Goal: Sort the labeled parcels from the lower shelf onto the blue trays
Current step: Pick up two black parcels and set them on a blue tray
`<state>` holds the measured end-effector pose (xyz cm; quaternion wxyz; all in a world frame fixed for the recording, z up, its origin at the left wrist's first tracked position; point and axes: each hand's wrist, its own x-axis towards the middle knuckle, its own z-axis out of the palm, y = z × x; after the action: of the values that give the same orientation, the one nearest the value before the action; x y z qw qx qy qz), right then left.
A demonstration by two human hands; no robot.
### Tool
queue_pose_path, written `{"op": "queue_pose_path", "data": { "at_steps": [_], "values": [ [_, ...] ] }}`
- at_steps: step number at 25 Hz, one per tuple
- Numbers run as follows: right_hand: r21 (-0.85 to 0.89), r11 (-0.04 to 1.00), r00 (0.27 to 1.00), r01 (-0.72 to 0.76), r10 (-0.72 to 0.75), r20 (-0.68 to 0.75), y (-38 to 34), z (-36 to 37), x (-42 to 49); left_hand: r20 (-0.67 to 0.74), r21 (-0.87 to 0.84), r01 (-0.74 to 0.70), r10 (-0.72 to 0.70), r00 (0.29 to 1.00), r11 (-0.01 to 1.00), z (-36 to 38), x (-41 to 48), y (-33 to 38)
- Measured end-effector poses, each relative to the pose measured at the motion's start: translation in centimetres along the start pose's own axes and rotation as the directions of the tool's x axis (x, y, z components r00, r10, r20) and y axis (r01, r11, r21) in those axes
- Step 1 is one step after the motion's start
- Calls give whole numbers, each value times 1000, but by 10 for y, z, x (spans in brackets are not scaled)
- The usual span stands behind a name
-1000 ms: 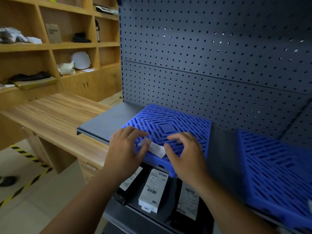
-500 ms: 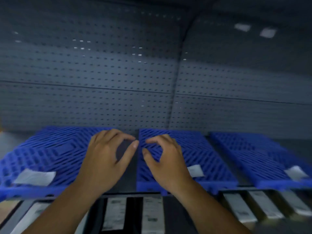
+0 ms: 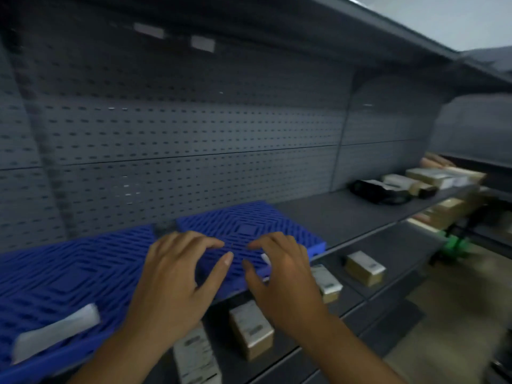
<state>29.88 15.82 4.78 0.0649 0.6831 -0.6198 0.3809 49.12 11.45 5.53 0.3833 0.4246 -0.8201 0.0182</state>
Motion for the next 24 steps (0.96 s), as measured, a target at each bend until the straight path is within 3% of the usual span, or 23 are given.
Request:
{"op": "queue_pose_path", "data": {
  "at_steps": [8,15,24],
  "values": [
    [-217,936,950,-276,232,-210,172,-128,-32,66,-268,-234,260,963,935,144,95,177],
    [-288,838,870,-464,370,-325,273,-193,-58,97,-402,-291,356,929,868,241,135,273],
    [-302,803,853,-513,437,-287,413,-196,-2,173,-400,-191,278,945,897,358,225,313]
  ]
}}
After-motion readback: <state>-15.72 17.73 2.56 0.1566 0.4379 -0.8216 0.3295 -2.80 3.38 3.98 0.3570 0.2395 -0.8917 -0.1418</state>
